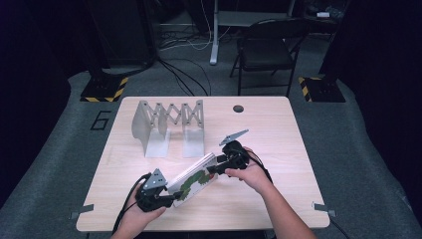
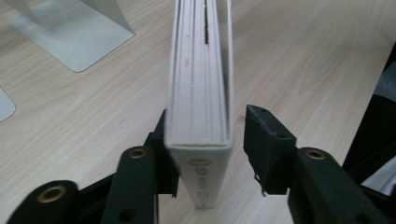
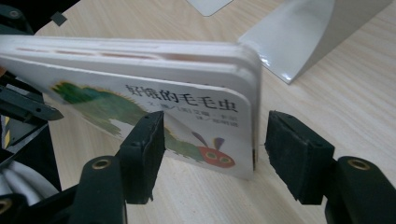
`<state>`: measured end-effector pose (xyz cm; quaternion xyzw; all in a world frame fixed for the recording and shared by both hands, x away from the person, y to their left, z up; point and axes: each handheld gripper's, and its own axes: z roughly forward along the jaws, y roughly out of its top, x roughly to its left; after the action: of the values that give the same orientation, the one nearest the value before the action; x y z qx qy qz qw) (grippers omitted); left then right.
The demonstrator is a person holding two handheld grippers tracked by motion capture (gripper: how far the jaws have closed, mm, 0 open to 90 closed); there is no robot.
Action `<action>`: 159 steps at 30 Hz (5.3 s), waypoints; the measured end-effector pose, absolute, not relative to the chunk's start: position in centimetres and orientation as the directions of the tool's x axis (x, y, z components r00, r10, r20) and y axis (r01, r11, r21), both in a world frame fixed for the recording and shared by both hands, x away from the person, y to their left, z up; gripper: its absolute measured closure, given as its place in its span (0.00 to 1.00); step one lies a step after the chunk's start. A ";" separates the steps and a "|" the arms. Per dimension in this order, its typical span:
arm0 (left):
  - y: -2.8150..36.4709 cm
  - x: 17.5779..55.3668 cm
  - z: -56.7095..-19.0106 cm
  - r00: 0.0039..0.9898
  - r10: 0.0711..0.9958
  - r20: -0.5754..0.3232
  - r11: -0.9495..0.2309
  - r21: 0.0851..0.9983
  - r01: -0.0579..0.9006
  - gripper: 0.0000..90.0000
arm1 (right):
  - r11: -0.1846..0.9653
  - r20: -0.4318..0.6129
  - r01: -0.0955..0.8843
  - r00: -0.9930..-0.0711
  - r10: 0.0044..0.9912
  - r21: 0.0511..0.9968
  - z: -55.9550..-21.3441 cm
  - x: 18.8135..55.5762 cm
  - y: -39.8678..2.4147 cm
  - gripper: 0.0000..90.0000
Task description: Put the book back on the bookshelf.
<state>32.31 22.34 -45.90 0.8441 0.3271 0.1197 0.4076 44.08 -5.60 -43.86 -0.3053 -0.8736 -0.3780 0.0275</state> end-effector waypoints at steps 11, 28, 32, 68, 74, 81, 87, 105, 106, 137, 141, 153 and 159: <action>22.0 33.5 -45.6 0.711 0.695 -0.111 -0.388 0.774 0.500 0.59 | 0.531 0.252 0.546 -0.812 0.527 0.648 -43.7 43.6 -5.2 0.43; 20.6 33.9 -45.0 0.703 0.706 -0.083 -0.403 0.769 0.496 0.74 | 0.509 0.224 0.547 -0.795 0.564 0.664 -44.0 42.8 -4.9 0.43; 20.4 33.9 -45.0 0.714 0.694 -0.094 -0.407 0.767 0.497 0.74 | 0.530 0.194 0.528 -0.806 0.559 0.664 -43.9 42.7 -4.8 0.43; 19.5 33.5 -44.7 0.764 0.645 -0.011 -0.515 0.732 0.445 0.84 | 0.509 0.214 0.547 -0.792 0.571 0.665 -44.8 42.8 -5.6 0.44; 19.3 33.6 -44.4 0.762 0.648 -0.002 -0.535 0.711 0.457 0.84 | 0.509 0.226 0.557 -0.788 0.573 0.656 -44.8 42.7 -5.7 0.43; 19.1 33.8 -44.0 0.773 0.634 -0.003 -0.570 0.674 0.470 0.84 | 0.518 0.223 0.549 -0.796 0.562 0.656 -45.2 42.9 -5.8 0.43; 18.9 33.9 -43.9 0.772 0.636 -0.006 -0.575 0.663 0.479 0.83 | 0.522 0.225 0.555 -0.794 0.566 0.648 -45.2 42.8 -5.7 0.43; 18.7 34.4 -44.2 0.774 0.633 -0.004 -0.581 0.658 0.479 0.84 | 0.508 0.232 0.573 -0.778 0.584 0.643 -45.5 42.6 -6.1 0.43; 18.7 34.4 -44.2 0.775 0.632 -0.011 -0.581 0.655 0.483 0.84 | 0.497 0.235 0.577 -0.772 0.590 0.648 -45.5 42.6 -6.1 0.43; 20.1 34.3 -43.2 0.755 0.654 -0.033 -0.530 0.692 0.490 0.84 | 0.454 0.231 0.583 -0.750 0.620 0.673 -44.6 43.1 -7.7 0.43; 20.3 34.3 -42.7 0.750 0.661 -0.037 -0.520 0.698 0.493 0.84 | 0.443 0.239 0.589 -0.744 0.624 0.676 -44.4 43.1 -8.0 0.43; 20.1 35.8 -41.0 0.738 0.675 -0.006 -0.533 0.687 0.494 0.84 | 0.443 0.238 0.590 -0.742 0.627 0.675 -44.6 43.3 -8.4 0.43; 20.1 36.0 -40.2 0.732 0.682 -0.005 -0.526 0.692 0.495 0.84 | 0.435 0.234 0.599 -0.729 0.643 0.672 -44.6 43.4 -8.7 0.42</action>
<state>36.05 20.13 -40.19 0.8631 0.3409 0.1343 0.3476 43.44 -8.73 -44.59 -0.3669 -0.8465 -0.3848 -0.0286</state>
